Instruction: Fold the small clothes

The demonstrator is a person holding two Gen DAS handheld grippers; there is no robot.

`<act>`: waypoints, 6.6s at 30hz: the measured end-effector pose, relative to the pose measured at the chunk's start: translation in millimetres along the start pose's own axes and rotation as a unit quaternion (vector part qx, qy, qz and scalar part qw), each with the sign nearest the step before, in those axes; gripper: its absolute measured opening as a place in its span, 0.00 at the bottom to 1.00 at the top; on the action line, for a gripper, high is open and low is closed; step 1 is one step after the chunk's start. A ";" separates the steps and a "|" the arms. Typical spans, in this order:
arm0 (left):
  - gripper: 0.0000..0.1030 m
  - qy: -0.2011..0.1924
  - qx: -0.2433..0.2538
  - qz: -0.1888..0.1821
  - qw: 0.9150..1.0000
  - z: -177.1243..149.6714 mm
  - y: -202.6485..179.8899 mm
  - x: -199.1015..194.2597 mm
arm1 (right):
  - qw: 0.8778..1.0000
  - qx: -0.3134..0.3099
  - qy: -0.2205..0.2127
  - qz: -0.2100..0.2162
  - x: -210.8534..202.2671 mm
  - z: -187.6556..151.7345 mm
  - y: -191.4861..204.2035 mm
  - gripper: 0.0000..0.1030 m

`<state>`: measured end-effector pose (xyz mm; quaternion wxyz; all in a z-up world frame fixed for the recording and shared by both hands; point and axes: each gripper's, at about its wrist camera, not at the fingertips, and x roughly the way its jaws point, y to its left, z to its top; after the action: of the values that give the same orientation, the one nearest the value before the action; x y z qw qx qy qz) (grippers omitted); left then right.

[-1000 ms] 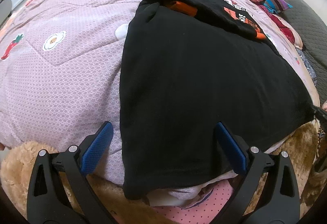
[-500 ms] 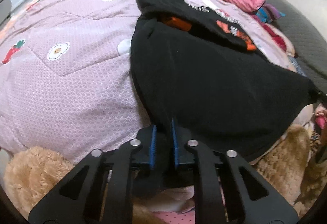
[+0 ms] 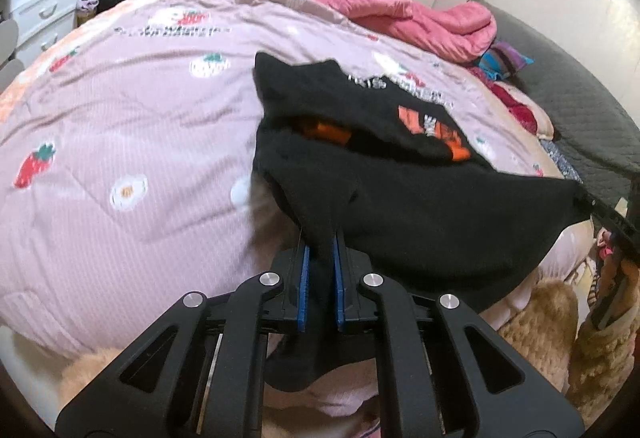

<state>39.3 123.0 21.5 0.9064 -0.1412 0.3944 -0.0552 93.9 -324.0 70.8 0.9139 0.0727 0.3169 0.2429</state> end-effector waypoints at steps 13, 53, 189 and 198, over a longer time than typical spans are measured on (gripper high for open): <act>0.04 -0.045 -0.015 -0.009 0.999 47.3 2.5 -0.2 | 0.999 0.027 -0.034 -0.006 11.1 32.0 -6.1 0.06; 0.04 -0.048 -0.018 0.034 0.998 136.7 20.9 77.9 | 0.995 0.048 -0.031 -0.080 119.3 112.5 -18.7 0.06; 0.05 -0.008 0.002 0.109 0.994 180.5 61.8 191.3 | 0.988 0.015 0.064 -0.138 281.7 111.2 -73.6 0.07; 0.30 0.008 0.014 0.125 0.992 164.8 52.7 183.9 | 0.987 0.017 0.053 -0.148 252.2 92.7 -48.8 0.41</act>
<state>284.7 169.4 -16.0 0.9048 -0.0775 0.4156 0.0517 342.0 -240.9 -7.3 0.9203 0.0280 0.3764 0.1031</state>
